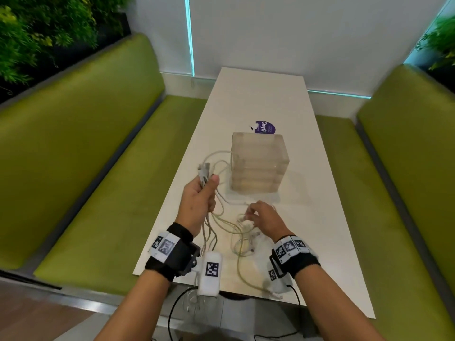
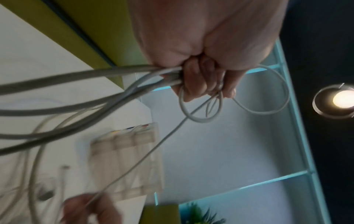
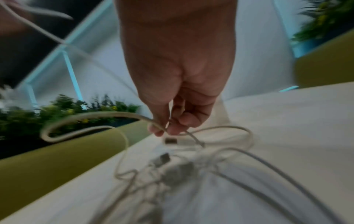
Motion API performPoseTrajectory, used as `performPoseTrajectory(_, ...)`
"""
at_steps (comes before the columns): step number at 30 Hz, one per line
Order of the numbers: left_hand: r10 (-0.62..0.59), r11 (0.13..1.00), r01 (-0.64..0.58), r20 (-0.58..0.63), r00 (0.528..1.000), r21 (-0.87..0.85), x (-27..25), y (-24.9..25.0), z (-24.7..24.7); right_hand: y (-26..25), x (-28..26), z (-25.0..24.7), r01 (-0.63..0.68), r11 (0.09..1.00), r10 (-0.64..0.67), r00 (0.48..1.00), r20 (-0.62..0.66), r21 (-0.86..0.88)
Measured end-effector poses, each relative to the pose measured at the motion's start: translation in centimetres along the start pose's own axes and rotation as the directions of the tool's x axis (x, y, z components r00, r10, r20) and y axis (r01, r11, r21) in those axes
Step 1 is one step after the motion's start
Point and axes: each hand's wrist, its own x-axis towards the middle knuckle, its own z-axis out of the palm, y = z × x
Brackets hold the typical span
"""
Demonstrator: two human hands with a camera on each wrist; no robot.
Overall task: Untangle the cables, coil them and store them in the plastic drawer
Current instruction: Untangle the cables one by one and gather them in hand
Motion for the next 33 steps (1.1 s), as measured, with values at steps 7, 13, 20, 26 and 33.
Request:
performPoseTrajectory(7,0.06,0.992,-0.067,-0.066,0.996,-0.111,-0.1,1.8,-2.7,2.9,0.2,0.0,-0.058,0.997,0.062,0.993,-0.101,0.046)
performPoseTrajectory(13,0.081,0.966,-0.122,-0.18,0.98,-0.23,-0.4,2.6,-3.9,5.1,0.1,-1.3,-0.046,0.997,0.059,0.974,-0.217,0.064)
performPoseTrajectory(20,0.08,0.984,-0.107,-0.175,0.981,-0.146,-0.4,2.2,-3.9,5.2,-0.4,-2.4,0.021,0.987,0.022,0.965,-0.263,0.16)
performPoseTrajectory(26,-0.043,0.974,0.018,0.11,0.993,0.226,-1.4,0.9,-2.4,-1.4,-3.9,-5.6,0.156,0.908,-0.11,0.984,-0.138,0.389)
performPoseTrajectory(33,-0.23,0.826,-0.065,0.441,0.868,0.56,-2.4,-0.6,-0.8,-5.4,-6.4,-6.9,0.183,0.877,-0.252,0.962,0.102,0.444)
